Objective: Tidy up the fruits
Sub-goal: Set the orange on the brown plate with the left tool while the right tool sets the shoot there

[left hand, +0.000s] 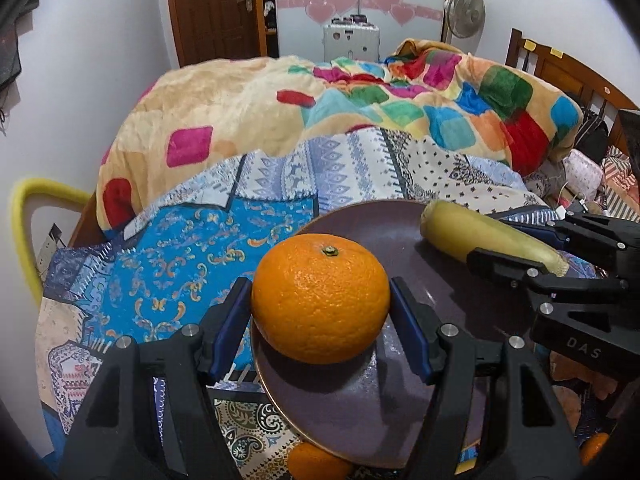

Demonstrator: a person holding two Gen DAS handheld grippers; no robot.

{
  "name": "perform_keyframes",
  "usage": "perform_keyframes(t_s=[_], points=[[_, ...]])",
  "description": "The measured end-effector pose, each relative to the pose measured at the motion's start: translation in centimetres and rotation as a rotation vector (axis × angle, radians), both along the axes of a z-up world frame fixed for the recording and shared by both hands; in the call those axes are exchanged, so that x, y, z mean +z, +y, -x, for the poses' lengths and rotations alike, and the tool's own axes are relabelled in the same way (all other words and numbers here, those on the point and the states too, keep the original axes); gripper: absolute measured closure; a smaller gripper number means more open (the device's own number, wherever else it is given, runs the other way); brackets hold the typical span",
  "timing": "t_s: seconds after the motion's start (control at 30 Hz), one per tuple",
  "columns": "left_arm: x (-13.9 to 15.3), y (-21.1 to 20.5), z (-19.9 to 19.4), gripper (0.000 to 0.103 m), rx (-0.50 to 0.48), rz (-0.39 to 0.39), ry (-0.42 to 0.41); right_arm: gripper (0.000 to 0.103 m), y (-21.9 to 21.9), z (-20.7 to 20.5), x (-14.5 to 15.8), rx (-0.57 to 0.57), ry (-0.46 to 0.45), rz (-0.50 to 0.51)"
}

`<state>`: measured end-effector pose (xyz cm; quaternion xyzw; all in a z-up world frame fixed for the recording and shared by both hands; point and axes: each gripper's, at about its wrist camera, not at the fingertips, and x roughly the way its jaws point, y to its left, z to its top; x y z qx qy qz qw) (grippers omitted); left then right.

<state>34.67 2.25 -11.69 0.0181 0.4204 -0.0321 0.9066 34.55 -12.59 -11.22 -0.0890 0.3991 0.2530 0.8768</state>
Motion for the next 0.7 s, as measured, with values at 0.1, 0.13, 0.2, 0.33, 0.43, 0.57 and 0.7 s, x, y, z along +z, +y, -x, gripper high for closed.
perform_keyframes(t_s=[0.1,0.13,0.2,0.33,0.43,0.57,0.7], points=[[-0.3,0.1,-0.3,0.035,-0.005,0.006,0.017,0.069,0.3,-0.1,0.0,0.009,-0.003,0.012],[-0.4,0.2,-0.4,0.035,-0.004,0.005,0.021,0.069,0.5,-0.1,0.0,0.013,-0.002,0.017],[-0.7,0.3,-0.6,0.035,-0.001,0.007,0.033,0.069,0.9,-0.3,-0.3,0.022,0.005,0.031],[-0.8,0.4,-0.6,0.035,-0.003,0.017,0.031,0.069,1.3,-0.4,-0.7,0.032,0.009,0.057],[-0.8,0.4,-0.6,0.035,-0.005,0.014,0.032,0.069,1.4,-0.4,-0.7,0.037,0.013,0.064],[-0.5,0.4,-0.3,0.027,-0.006,0.015,0.022,0.069,1.4,-0.4,-0.6,0.033,0.022,0.059],[0.2,0.4,0.4,0.016,-0.006,0.009,-0.006,0.058,1.3,0.0,-0.1,0.031,0.008,0.049]])
